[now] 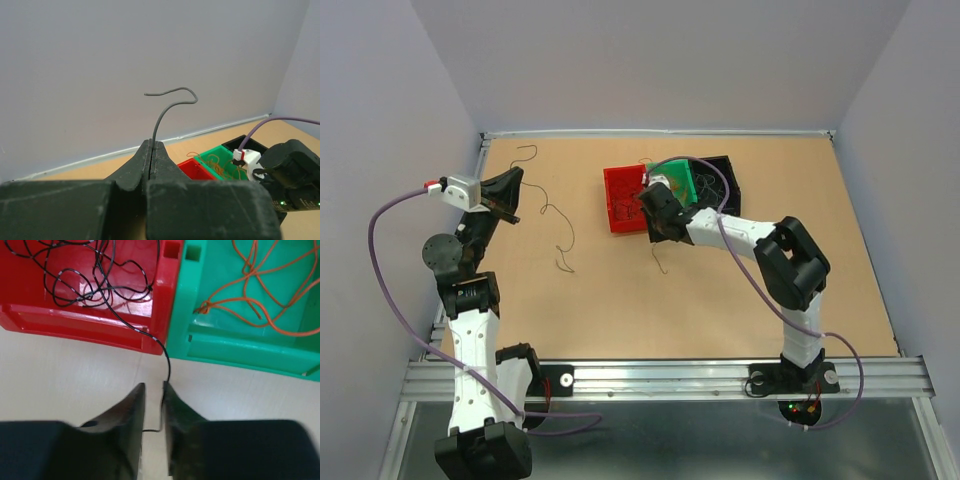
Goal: Untangle the cables
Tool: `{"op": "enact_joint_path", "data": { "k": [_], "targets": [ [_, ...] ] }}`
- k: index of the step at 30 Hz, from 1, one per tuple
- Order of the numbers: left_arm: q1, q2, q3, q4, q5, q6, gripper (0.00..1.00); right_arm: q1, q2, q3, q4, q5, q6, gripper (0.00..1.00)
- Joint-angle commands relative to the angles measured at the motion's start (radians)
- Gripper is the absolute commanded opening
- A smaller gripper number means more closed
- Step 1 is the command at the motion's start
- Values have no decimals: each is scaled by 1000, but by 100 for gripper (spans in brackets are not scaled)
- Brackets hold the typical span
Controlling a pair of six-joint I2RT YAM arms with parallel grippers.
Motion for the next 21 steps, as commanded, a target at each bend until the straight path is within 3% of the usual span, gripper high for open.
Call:
{"op": "enact_joint_path", "data": {
  "k": [1, 2, 5, 8, 15, 21],
  "targets": [
    [-6, -11, -6, 66, 14, 11, 1, 2, 1, 120, 41, -13, -22, 21],
    [-9, -11, -6, 66, 16, 13, 1, 3, 4, 149, 38, -20, -25, 10],
    [-12, -5, -6, 67, 17, 11, 1, 2, 15, 201, 32, -24, -36, 0],
    [-12, -5, -6, 67, 17, 11, 1, 2, 72, 302, 9, -43, -48, 0],
    [-15, -3, -7, 67, 17, 14, 1, -4, 371, 733, -140, -25, -85, 1],
    [-17, -3, -7, 67, 16, 16, 2, -32, 518, 882, -143, 7, -111, 1]
  ]
}}
